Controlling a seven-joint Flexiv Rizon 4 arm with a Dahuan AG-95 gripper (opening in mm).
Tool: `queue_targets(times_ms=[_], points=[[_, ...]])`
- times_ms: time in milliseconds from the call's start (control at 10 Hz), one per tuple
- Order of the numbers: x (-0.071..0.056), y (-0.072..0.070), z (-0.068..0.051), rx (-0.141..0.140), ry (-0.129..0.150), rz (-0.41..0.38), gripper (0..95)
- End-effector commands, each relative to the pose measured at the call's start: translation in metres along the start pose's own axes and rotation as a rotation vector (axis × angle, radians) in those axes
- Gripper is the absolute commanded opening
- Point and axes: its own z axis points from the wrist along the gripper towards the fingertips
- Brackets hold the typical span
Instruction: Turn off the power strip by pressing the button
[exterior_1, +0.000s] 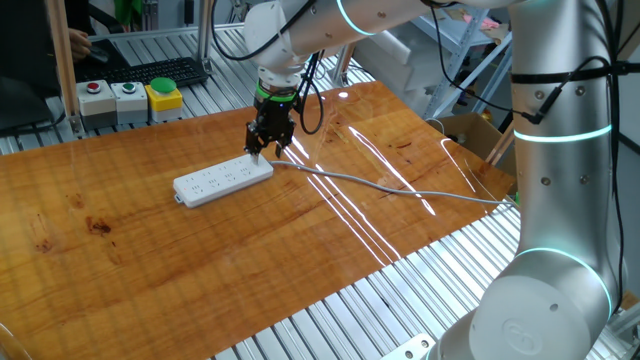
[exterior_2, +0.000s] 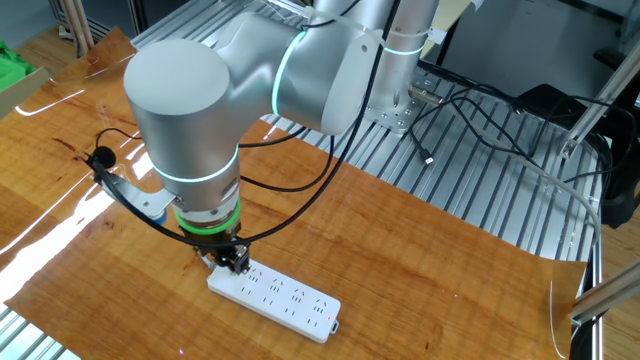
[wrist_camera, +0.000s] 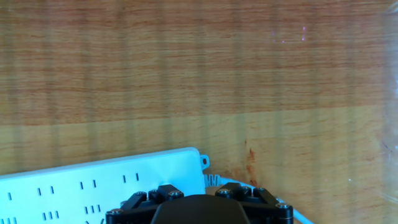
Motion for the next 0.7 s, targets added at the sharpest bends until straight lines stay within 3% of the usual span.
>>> queue_targets(times_ms=[100,400,600,700], points=[[-0.001,0.001,0.002,-0.004,0.000,-0.001,57.0],[-0.003,0.007,0.023,0.000,-0.004,-0.014,57.0],[-0.003,0.007,0.023,0.001,0.004,-0.015,57.0],[-0.001,0.005,0.017,0.009,0.005,-0.013,57.0]])
